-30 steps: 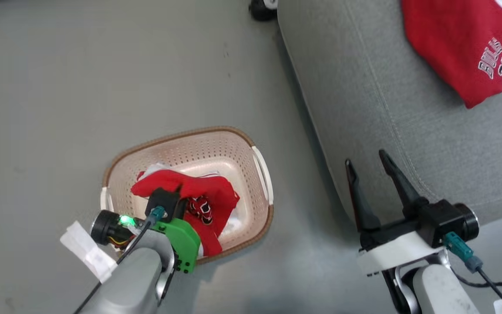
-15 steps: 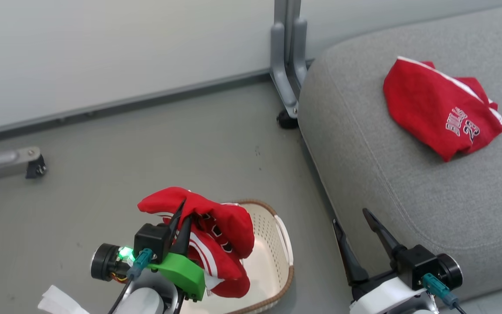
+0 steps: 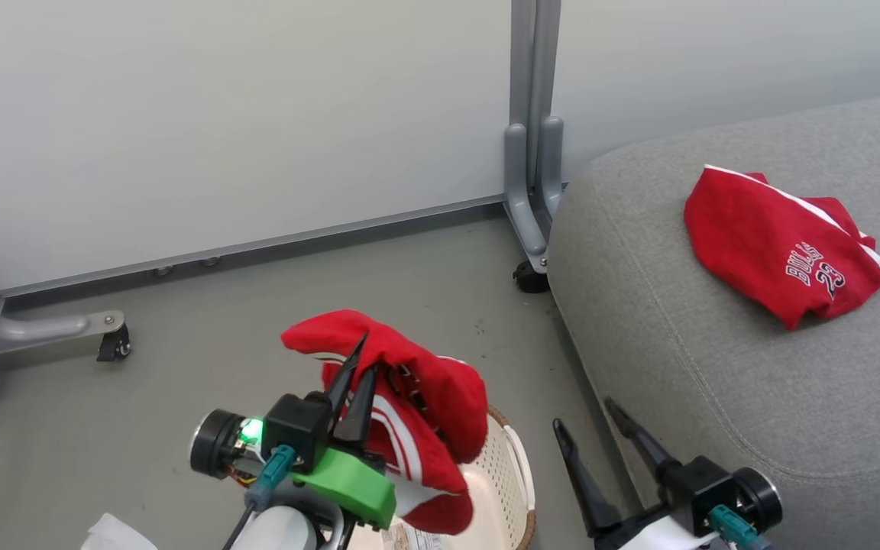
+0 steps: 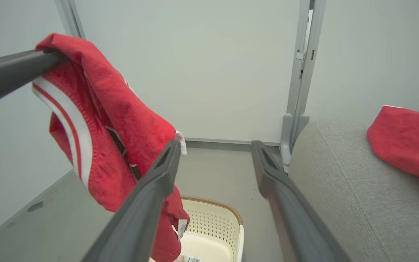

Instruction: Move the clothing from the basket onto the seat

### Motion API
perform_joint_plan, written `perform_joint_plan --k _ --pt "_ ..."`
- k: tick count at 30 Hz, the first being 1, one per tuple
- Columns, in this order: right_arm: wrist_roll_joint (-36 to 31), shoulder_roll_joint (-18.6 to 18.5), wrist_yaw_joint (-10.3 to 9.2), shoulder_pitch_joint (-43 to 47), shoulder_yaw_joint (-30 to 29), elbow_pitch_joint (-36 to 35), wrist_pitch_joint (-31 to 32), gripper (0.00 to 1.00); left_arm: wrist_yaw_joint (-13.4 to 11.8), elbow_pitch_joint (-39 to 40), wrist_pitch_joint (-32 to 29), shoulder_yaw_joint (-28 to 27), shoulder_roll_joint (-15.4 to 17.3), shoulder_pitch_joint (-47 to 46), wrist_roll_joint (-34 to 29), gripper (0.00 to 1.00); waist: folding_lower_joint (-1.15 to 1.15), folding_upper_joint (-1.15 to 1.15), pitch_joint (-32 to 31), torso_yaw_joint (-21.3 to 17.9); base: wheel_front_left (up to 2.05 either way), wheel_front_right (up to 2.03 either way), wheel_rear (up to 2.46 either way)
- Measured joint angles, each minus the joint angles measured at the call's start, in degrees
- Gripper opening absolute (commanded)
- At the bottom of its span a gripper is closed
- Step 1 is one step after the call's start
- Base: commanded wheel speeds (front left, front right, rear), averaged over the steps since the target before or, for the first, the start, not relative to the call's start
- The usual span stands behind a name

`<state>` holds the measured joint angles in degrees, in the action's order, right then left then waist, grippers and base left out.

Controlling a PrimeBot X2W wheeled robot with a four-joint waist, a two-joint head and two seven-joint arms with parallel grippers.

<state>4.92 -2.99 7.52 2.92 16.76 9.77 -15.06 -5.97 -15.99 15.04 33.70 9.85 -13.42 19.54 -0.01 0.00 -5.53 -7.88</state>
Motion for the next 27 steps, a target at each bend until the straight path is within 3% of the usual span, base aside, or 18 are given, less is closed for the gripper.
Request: perform_joint_plan --k 12,18,20,21,27 --pt "3.3 -0.9 0.01 -2.5 8.1 4.4 0.0 1.00 3.5 9.5 -3.9 6.0 -2.7 -2.2 -0.7 0.00 0.00 0.00 0.6 2.6 0.00 0.00 0.00" --pt "3.7 -1.2 0.01 -4.0 8.6 5.6 0.0 0.96 4.9 14.3 -6.9 9.1 -3.3 -2.5 -0.7 0.00 0.00 0.00 1.3 2.8 0.00 0.00 0.00" --pt "3.7 -1.2 0.00 -4.0 8.8 5.5 0.0 0.22 4.9 14.8 -7.1 9.3 -3.1 -2.5 -0.7 0.00 0.00 0.00 1.5 2.7 0.00 0.00 0.00" --pt "3.7 -1.3 0.00 -4.0 9.2 5.5 0.0 0.00 4.9 15.0 -7.4 9.3 -3.0 -2.5 -0.9 0.00 0.00 0.00 1.6 2.7 0.00 0.00 0.00" --pt "4.6 -2.1 0.00 -4.0 10.6 5.5 0.0 0.00 4.4 14.3 -7.5 9.4 -2.0 -2.5 -1.3 0.00 0.01 0.00 2.1 2.2 0.00 0.00 0.00"
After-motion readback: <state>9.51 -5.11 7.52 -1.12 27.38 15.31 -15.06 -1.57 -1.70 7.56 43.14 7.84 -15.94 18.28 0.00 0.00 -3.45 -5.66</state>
